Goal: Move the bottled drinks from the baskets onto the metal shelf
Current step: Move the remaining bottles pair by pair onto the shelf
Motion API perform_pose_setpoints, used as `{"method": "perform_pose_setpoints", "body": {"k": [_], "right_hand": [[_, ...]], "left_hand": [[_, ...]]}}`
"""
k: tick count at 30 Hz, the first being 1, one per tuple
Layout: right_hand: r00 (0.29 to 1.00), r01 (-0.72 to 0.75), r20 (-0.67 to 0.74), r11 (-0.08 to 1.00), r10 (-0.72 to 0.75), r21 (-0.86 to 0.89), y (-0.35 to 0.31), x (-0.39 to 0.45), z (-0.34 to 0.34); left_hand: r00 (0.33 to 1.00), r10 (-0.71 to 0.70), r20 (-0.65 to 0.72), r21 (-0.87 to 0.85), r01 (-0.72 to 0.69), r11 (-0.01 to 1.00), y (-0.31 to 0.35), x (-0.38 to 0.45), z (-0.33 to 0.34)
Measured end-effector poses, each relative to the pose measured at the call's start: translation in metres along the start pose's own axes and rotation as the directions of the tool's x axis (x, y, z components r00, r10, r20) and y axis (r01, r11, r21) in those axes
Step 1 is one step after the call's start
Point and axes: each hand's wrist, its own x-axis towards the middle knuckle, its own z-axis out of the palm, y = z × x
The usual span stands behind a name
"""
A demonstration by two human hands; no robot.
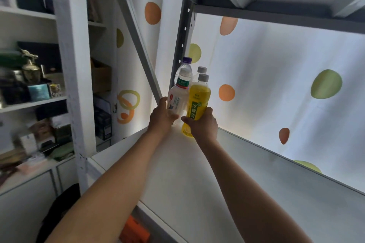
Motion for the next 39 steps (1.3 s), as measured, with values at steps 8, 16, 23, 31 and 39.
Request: {"method": "perform_pose_setpoints", "body": {"k": [8,16,23,31,39], "right_hand": [[0.997,-0.039,0.072,0.979,0.025,0.2,-0.004,-0.003,0.017],[0.997,0.066,0.011,0.973,-0.07,0.223,0.0,-0.009,0.026],[0.996,0.082,0.005,0.988,-0.084,0.128,0.005,-0.007,0.036],[0.999,0.047,0.022,0.995,-0.05,0.087,0.008,-0.011,0.03],[0.932,0.208,0.354,0.91,-0.073,-0.359,-0.026,-0.096,0.008]], "left_hand": [[0.997,-0.049,-0.065,-0.044,0.046,0.998,-0.002,0.003,-0.006],[0.998,-0.036,-0.053,0.036,0.038,0.999,-0.005,0.004,-0.004],[0.999,-0.05,-0.007,0.096,0.05,0.994,-0.003,0.004,0.0],[0.985,-0.142,0.102,0.348,0.099,0.932,0.009,-0.019,-0.009],[0.972,-0.034,0.233,0.577,-0.11,0.81,0.0,-0.122,-0.103]]}}
